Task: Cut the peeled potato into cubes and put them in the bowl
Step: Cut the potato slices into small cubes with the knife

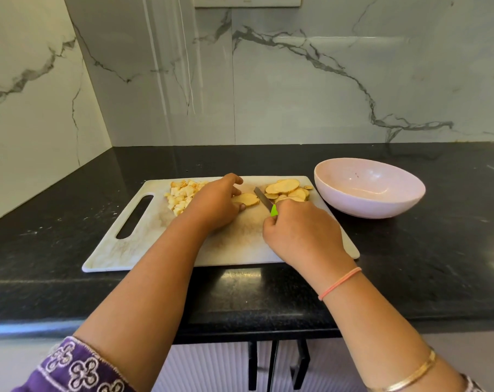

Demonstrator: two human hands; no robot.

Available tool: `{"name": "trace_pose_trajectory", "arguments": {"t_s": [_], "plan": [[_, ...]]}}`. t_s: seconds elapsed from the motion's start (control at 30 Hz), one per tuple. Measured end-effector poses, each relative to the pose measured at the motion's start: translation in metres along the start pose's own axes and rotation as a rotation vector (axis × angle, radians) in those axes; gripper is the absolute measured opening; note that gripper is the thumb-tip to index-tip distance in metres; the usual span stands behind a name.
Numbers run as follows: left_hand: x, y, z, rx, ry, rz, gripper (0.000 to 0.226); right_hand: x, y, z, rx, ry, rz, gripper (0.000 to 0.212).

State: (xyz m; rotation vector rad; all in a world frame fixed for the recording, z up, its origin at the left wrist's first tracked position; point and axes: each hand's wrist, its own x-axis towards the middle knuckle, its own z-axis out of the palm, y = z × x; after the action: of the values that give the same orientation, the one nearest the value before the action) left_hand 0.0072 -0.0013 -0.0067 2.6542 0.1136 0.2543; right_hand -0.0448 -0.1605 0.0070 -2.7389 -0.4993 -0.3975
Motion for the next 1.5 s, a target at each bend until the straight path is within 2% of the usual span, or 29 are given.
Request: {"name": "trace_pose_trajectory", "arguments": {"t_s": [0.2,0.33,0.43,0.6,0.77,0.87,1.0,1.5], "plan": [[-0.004,0.0,0.004,0.022,0.058,0.0,0.051,0.008,-0.001,0.003,0.022,-0.04,0.008,0.016],[-0.004,0.002,0.005,0.033,0.064,-0.007,0.057,0.008,0.002,0.0,0.027,-0.001,0.022,0.019],[-0.004,0.003,0.005,0.025,0.069,-0.017,0.053,0.008,0.001,-0.002,0.038,0.009,0.023,0.019],[-0.004,0.003,0.008,-0.007,0.108,-0.041,0.045,0.01,-0.003,-0.004,0.017,-0.053,0.026,0.022],[-0.004,0.004,0.012,-0.048,0.136,-0.069,0.043,0.017,-0.012,-0.014,-0.032,-0.126,0.003,0.016],[-0.005,0.006,0.013,-0.054,0.15,-0.088,0.04,0.026,-0.018,-0.025,-0.085,-0.164,-0.019,0.005],[-0.006,0.009,0.014,-0.046,0.157,-0.11,0.038,0.028,-0.021,-0.036,-0.094,-0.228,-0.033,0.004],[-0.006,0.013,0.016,-0.019,0.173,-0.109,0.041,0.004,-0.017,-0.028,-0.144,-0.14,-0.078,0.01]]}}
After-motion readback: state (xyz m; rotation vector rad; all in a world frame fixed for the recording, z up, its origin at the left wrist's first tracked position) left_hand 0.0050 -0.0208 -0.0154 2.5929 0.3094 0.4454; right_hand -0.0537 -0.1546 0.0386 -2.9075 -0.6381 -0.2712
